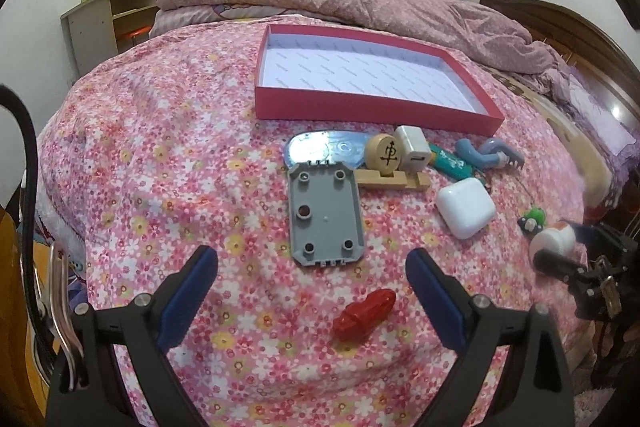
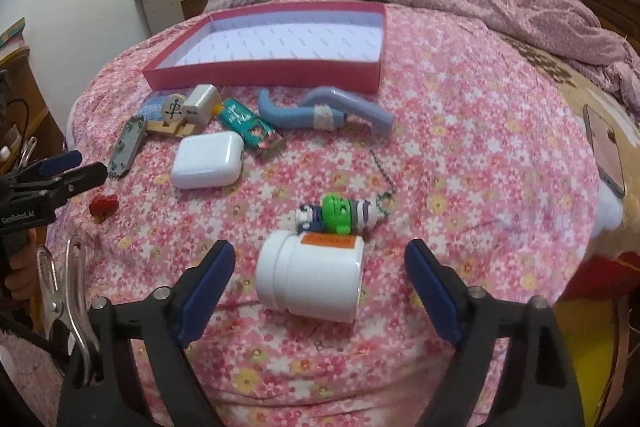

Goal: Organize rigid objects
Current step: 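Lower both grippers toward the grey plate and white pill bottle, then grasp the grey plate with the left gripper while the right grasps the white pill bottle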

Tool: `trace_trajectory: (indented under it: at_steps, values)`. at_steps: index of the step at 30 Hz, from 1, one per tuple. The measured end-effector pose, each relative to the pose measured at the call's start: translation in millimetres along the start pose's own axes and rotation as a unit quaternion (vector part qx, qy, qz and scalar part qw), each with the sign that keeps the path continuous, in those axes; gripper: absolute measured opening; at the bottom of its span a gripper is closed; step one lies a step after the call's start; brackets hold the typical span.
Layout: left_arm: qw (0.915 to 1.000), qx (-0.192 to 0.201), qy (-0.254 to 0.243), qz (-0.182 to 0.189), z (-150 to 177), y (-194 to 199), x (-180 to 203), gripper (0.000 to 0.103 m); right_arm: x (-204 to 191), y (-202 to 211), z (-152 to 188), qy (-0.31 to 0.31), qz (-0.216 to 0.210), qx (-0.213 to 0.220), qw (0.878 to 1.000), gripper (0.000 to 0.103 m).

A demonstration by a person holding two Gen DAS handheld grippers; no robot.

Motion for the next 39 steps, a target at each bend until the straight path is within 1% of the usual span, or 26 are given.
trace_trajectory:
  at_steps: [3,5,8,10,15,17,19,21,24,29,33,36,39]
  values:
    - [1.0,-0.001,0.004,0.003,1,-2,-1,0.098,1,-1,5,-0.001,0.001,-0.009,1.0,0.086]
    - [0.9999,-0.004,0.007,0.005,2,-5,-1,0.097,-1,-2,7,0.002,0.0,-0.01,1.0,0.079]
    - [1.0,-0.005,0.007,0.0,-1,-9,0,0.094,-5,-5,9,0.005,-0.004,-0.016,1.0,0.057]
    - [1.0,-0.001,0.005,-0.003,-5,-12,2,0.093,-6,-5,9,0.01,0.004,-0.015,1.0,0.05]
    - [0.9999,-0.012,-0.005,0.002,-14,-27,13,0.079,-7,-5,9,0.005,-0.003,-0.012,1.0,0.049]
    - [0.9998,-0.018,-0.008,-0.002,-15,-35,15,0.076,-7,-4,9,0.003,-0.006,-0.011,1.0,0.049]
    - [0.9997,-0.02,-0.007,-0.009,-15,-39,15,0.07,-7,-4,8,0.002,-0.008,-0.011,1.0,0.049]
    - [0.9997,-0.017,-0.007,-0.014,-15,-39,14,0.048,-6,-4,8,0.0,-0.012,-0.01,1.0,0.049]
    - [0.9998,-0.018,-0.001,-0.002,-13,-37,12,0.047,-6,-4,8,-0.002,-0.016,-0.01,1.0,0.049]
    - [0.9998,-0.019,0.004,0.001,-10,-35,9,0.047,-7,-4,8,0.0,-0.016,-0.009,1.0,0.05]
    - [0.9995,-0.021,0.02,0.013,-9,-28,5,0.047,-8,-4,8,0.001,-0.017,-0.01,1.0,0.049]
    - [0.9993,-0.017,0.03,0.011,-9,-22,-1,0.047,-11,-2,6,0.006,-0.022,-0.009,1.0,0.049]
    - [0.9993,-0.003,0.036,0.006,-14,-13,-5,0.047,-20,3,2,0.019,-0.027,-0.001,0.999,0.049]
Point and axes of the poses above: each gripper's, at about its wrist camera, not at the fingertips, and y roughly against the way its jaws point, x to its right, z to its underside, the point moved 7 cm from there along -y, roughly the way its jaws point, and after that the axes turned 6 degrees about -z, right-handed, at the moved point
